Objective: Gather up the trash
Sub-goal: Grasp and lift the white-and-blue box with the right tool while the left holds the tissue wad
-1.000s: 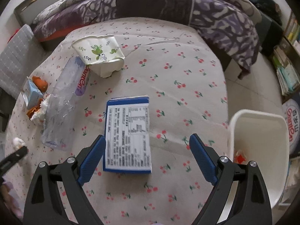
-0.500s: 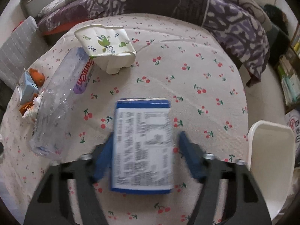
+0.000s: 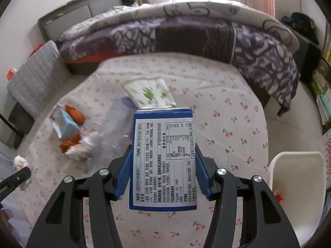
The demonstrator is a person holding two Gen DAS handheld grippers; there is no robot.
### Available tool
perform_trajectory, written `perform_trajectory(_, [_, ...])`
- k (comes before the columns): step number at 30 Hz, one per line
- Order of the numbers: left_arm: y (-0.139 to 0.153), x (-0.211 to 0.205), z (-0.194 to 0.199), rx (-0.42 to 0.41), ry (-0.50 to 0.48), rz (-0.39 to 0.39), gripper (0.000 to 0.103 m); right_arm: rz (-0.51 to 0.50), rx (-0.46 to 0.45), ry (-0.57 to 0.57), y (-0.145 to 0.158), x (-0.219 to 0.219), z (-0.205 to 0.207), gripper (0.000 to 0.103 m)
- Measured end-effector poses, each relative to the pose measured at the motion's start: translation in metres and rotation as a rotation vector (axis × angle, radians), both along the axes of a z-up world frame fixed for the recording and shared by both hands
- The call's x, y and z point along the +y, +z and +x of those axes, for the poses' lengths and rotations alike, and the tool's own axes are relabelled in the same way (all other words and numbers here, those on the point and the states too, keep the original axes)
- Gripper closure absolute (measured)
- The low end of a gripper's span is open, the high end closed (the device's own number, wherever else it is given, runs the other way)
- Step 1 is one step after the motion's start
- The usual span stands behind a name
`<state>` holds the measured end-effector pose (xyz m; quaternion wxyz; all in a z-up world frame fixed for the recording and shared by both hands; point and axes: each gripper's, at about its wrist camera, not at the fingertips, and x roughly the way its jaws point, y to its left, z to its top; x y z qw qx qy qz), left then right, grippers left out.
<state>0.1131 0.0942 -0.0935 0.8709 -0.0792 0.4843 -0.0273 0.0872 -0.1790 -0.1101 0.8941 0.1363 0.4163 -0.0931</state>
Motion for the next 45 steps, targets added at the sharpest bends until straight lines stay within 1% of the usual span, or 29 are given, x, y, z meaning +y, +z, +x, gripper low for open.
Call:
perform_trajectory(3, [0.01, -0.002, -0.004, -0.041, 0.002, 0.01, 0.071, -0.011, -0.03, 0.009, 0.01, 0.005, -0.004, 0.049])
perform_trajectory(7, [0.016, -0.001, -0.006, -0.065, 0.008, -0.005, 0.071, -0.038, -0.067, 0.029, 0.023, 0.015, -0.013, 0.049])
perform_trajectory(13, [0.021, -0.005, -0.01, -0.081, 0.001, -0.015, 0.071, -0.051, -0.1, 0.058, 0.037, 0.023, -0.025, 0.049])
perform_trajectory(22, [0.03, -0.02, -0.019, -0.106, -0.024, -0.026, 0.071, -0.079, -0.118, 0.074, 0.049, 0.022, -0.041, 0.048])
perform_trajectory(36, [0.035, -0.062, -0.034, -0.134, -0.101, -0.035, 0.071, -0.087, -0.109, 0.01, 0.061, -0.017, -0.064, 0.049])
perform_trajectory(45, [0.032, -0.1, -0.042, -0.137, -0.168, -0.03, 0.071, -0.078, -0.106, -0.049, 0.069, -0.05, -0.079, 0.048])
